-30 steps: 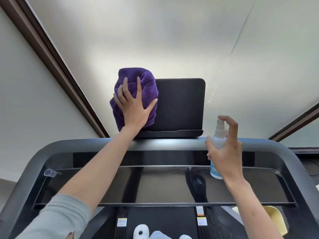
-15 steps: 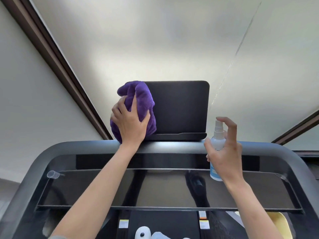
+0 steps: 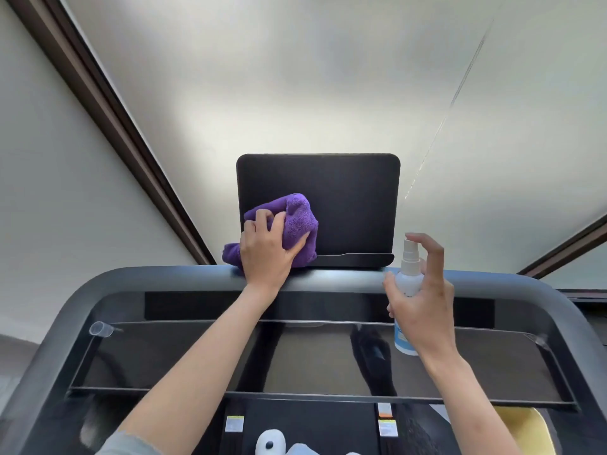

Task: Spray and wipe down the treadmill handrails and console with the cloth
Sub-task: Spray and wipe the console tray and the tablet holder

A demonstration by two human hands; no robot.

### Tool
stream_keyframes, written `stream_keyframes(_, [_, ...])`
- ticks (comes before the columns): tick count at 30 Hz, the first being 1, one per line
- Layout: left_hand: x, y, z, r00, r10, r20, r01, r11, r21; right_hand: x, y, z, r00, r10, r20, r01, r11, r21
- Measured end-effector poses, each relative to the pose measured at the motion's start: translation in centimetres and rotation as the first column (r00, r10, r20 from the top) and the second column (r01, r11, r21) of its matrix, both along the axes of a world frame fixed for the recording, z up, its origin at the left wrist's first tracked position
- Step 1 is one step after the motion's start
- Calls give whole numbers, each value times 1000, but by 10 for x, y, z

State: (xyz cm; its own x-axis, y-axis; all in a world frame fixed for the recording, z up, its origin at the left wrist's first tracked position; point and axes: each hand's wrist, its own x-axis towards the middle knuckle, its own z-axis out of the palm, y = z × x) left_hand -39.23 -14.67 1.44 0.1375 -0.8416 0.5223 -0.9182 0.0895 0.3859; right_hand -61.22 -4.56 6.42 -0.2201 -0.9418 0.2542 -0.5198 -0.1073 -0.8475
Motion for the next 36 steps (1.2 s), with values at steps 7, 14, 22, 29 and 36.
stream_keyframes(7, [0, -27, 51, 974, 115, -196, -143, 981, -134, -10, -3, 9, 999, -38, 1, 38, 999, -23])
stream_keyframes(14, [-12, -34, 16, 991, 91, -97, -98, 992, -78, -11, 4, -1, 1000, 1, -29, -1, 1000, 9])
stream_keyframes(22, [-6, -9, 33, 979, 54, -195, -60, 998, -25, -19, 9, 0, 1000, -10, -14, 11, 1000, 25])
stream_keyframes(29, [-35, -42, 37, 999, 16, -30, -16, 1000, -14, -16, 3, 5, 999, -8, -39, 8, 1000, 1])
stream_keyframes(36, [-40, 1, 7, 989, -66, -129, 73, 996, 52, -22, 10, -3, 1000, -17, 1, 17, 999, 49])
